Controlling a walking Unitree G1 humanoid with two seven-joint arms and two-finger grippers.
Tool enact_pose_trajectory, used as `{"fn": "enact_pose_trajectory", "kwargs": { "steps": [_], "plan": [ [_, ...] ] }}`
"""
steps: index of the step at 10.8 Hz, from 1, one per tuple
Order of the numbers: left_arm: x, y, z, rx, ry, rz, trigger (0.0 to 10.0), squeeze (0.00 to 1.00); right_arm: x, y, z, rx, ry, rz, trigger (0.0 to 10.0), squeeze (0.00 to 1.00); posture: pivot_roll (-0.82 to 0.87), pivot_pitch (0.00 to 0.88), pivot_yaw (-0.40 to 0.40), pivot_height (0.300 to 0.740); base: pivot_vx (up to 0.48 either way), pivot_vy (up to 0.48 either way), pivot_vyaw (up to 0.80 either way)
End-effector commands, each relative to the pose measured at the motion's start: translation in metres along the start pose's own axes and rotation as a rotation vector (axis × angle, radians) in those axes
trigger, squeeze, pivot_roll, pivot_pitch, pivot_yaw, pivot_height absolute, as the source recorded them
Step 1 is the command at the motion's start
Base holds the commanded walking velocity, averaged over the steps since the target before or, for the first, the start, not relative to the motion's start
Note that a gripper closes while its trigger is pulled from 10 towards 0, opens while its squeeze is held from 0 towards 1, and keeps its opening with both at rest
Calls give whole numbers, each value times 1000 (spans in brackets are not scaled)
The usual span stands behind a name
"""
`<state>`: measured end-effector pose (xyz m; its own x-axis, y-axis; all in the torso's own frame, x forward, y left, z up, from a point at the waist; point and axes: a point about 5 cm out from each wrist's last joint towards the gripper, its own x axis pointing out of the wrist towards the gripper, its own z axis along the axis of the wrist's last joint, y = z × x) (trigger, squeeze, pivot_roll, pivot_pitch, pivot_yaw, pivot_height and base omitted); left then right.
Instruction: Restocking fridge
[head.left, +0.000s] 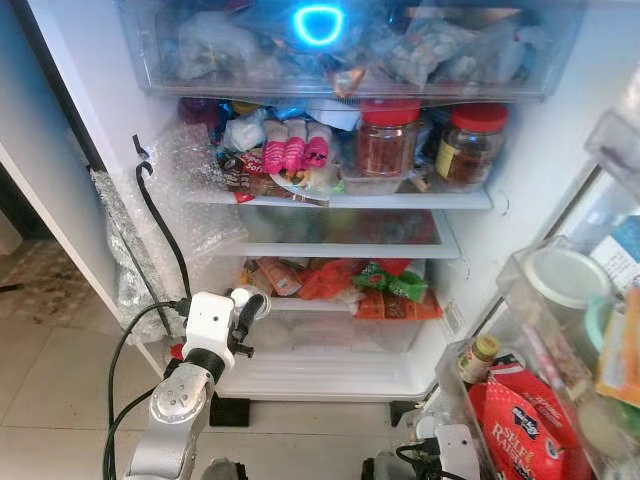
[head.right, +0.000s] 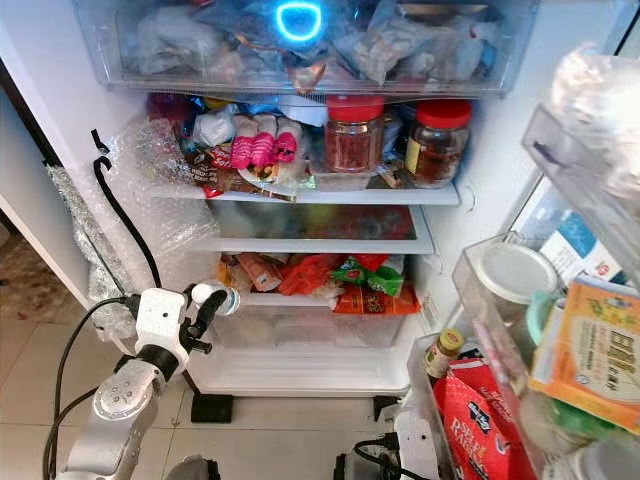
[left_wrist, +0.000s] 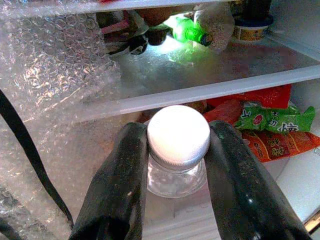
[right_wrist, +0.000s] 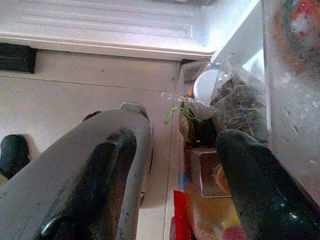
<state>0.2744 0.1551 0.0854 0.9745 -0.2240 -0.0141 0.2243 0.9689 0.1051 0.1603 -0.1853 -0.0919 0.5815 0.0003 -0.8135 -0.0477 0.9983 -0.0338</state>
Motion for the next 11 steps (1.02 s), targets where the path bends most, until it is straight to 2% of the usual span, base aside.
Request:
{"fn": "enact_pose_trajectory", "kwargs": {
  "steps": [1,3,11],
  "plan": [
    [2,-1,2,5,-13,-8,10000,0,-4,3,-19,13,76,9,10000,0,-99,34,-1,651,0,0,0],
    [2,-3,1,-1,-10,-16,10000,0,-4,3,-19,13,78,11,10000,0,-99,26,-1,651,122,0,0],
    [3,-3,1,-3,-10,-26,10000,0,-4,3,-19,15,80,16,10000,0,-94,28,0,651,299,0,0]
  ]
}}
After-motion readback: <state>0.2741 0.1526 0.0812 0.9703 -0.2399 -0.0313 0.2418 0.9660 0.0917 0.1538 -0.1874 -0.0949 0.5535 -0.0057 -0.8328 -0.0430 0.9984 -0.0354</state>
